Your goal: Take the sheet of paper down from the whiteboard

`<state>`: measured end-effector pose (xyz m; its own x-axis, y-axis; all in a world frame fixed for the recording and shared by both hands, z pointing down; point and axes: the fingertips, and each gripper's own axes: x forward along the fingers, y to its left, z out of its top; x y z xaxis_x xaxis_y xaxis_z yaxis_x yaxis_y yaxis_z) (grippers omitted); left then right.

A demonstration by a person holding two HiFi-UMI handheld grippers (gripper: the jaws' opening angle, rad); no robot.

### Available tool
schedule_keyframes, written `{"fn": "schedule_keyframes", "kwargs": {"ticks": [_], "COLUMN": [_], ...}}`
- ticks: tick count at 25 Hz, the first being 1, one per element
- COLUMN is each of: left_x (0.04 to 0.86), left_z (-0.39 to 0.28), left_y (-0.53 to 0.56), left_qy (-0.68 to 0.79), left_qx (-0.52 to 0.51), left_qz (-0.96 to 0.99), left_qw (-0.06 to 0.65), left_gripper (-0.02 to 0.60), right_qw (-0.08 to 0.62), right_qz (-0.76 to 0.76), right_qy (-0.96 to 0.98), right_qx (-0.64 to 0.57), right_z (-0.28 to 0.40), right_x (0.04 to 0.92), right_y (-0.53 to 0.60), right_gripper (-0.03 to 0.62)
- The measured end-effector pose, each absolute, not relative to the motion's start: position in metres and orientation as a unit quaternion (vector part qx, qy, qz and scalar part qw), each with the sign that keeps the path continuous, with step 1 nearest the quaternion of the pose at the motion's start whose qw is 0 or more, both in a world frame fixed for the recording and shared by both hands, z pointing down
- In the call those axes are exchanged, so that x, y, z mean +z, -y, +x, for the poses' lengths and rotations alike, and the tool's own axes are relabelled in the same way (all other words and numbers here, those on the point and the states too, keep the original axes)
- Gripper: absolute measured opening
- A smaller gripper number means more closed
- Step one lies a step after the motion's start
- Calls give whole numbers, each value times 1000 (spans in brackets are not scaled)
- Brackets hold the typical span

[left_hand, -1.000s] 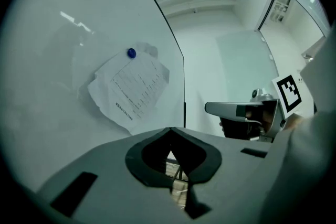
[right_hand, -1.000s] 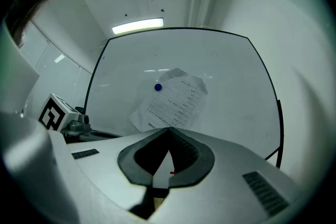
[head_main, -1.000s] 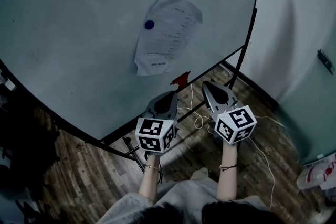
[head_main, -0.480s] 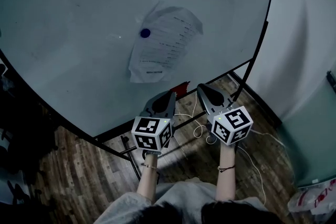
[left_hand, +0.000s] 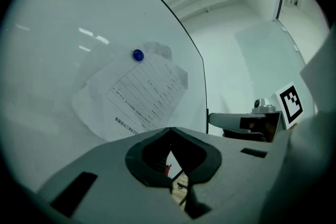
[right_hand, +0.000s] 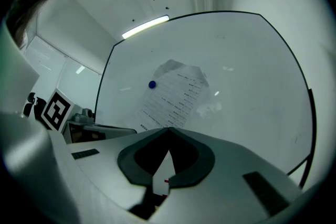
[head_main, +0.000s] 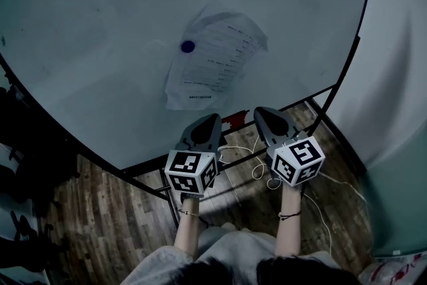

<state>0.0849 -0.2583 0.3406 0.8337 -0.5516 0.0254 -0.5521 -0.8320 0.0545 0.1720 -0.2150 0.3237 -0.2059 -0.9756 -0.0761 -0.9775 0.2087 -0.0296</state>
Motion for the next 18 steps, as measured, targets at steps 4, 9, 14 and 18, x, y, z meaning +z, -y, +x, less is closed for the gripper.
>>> {"fn": "schedule_keyframes", "kwargs": {"ticks": [4, 9, 14, 18], "left_x": [328, 316, 307, 303], "left_z": [82, 78, 72, 73], "left_y": [274, 287, 296, 302], "left_qy": [295, 302, 325, 350], "left_qx": [-5, -1, -3, 11], "left_qz": [955, 953, 945, 936], "left_qw": [24, -7, -27, -49], "left_gripper": [5, 5, 5, 5], "right_qw": [50, 71, 80, 92], "right_qz": [-624, -624, -624, -617], "right_qy": [-779, -778, -777, -781], "right_qx": [14, 17, 9, 4], "right_z": [176, 177, 178, 191], "right_x": [319, 312, 317, 311], "right_y": [235, 256, 270, 280], "right_gripper": [0, 0, 0, 0]}}
